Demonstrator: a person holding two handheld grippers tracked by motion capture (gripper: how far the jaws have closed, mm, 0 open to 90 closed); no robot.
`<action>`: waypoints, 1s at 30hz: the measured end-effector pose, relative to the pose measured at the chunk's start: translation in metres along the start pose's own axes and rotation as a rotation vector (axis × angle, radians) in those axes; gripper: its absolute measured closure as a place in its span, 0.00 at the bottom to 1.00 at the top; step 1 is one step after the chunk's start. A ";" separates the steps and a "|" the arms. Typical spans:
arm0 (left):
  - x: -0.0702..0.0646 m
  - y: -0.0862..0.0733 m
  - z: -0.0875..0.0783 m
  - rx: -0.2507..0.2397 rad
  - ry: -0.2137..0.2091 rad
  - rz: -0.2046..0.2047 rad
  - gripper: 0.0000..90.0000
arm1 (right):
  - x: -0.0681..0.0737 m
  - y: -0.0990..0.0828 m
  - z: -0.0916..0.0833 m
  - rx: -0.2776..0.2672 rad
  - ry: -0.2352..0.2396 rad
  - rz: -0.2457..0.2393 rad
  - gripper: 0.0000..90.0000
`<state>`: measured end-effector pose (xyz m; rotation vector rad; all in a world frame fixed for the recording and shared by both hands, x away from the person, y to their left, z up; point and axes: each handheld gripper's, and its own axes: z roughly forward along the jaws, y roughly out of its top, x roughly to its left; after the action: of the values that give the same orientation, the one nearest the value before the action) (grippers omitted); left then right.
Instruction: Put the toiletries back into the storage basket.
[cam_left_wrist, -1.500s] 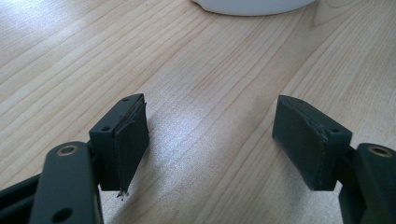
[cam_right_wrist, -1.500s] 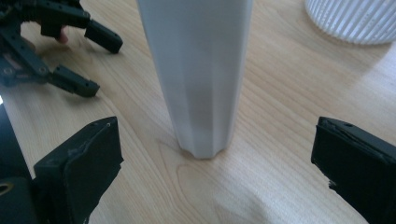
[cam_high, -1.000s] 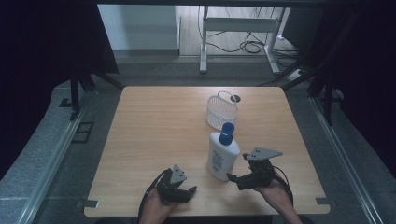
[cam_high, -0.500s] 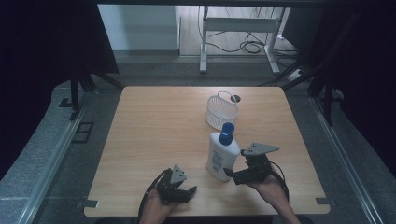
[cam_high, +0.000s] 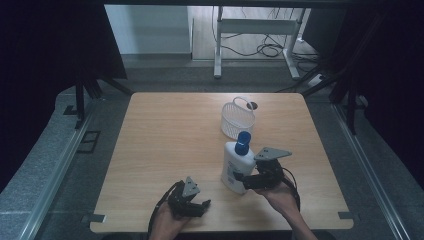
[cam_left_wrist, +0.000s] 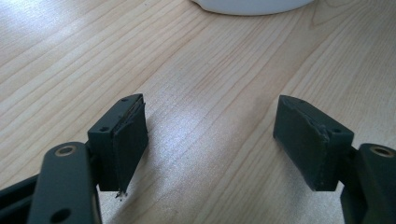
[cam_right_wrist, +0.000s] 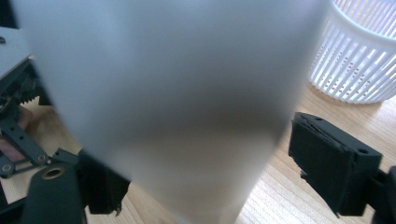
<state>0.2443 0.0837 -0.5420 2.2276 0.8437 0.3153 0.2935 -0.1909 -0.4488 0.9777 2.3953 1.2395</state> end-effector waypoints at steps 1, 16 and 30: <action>0.000 0.000 0.000 0.000 0.000 0.000 0.28 | 0.002 0.002 0.000 -0.004 -0.002 -0.005 0.24; 0.000 0.000 0.000 0.002 0.000 0.001 0.27 | 0.014 0.020 -0.004 -0.007 -0.030 -0.075 0.41; -0.001 0.000 0.000 0.003 0.000 0.000 0.27 | 0.008 0.027 -0.007 -0.002 0.022 -0.084 0.41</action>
<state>0.2441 0.0832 -0.5420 2.2300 0.8445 0.3146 0.2960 -0.1786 -0.4224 0.8576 2.4251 1.2288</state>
